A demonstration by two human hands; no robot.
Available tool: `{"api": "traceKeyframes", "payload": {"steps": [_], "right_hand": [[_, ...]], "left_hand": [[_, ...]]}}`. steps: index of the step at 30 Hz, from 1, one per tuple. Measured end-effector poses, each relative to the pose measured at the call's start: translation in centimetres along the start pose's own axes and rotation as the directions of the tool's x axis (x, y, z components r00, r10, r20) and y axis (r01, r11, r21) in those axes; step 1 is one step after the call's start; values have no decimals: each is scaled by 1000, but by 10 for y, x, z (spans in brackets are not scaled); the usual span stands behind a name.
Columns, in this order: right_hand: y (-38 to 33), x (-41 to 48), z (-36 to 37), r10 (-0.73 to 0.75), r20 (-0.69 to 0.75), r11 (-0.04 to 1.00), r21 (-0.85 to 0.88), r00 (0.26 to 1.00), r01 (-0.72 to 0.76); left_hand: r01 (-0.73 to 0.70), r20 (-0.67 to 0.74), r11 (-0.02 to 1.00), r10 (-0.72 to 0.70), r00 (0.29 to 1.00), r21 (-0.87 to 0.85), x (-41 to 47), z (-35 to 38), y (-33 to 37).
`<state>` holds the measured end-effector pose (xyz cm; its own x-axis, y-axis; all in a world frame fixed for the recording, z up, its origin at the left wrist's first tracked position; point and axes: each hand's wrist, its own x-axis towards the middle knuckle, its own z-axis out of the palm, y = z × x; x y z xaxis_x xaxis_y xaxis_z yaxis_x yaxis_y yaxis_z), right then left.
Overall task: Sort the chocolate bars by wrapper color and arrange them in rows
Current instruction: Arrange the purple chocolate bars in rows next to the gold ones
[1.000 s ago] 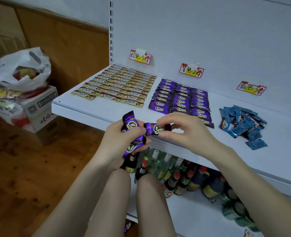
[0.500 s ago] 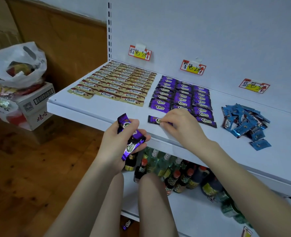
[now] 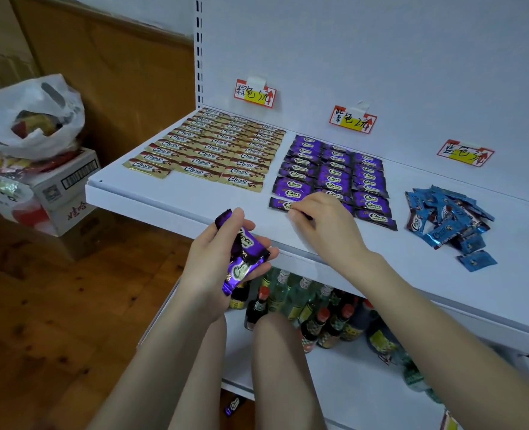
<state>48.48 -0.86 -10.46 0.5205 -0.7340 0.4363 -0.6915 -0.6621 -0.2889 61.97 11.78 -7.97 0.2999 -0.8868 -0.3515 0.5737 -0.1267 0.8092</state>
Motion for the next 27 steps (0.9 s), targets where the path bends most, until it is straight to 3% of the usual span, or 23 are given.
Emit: {"api": "traceKeyframes", "payload": {"steps": [5, 14, 24, 27], "right_hand": [[-6, -4, -4, -51, -6, 999, 7, 999, 51], [-4, -1, -1, -3, 22, 1000, -4, 1000, 3], [-1, -2, -1, 10, 35, 1000, 2, 999, -10], [-5, -5, -6, 14, -34, 992, 128, 999, -9]], "left_hand": [[50, 8, 998, -50, 999, -35, 0, 0, 0], [78, 27, 996, -77, 997, -39, -2, 2, -3], [0, -14, 1000, 0, 1000, 11, -2, 0, -9], [-49, -23, 998, 49, 999, 30, -4, 1, -10]]}}
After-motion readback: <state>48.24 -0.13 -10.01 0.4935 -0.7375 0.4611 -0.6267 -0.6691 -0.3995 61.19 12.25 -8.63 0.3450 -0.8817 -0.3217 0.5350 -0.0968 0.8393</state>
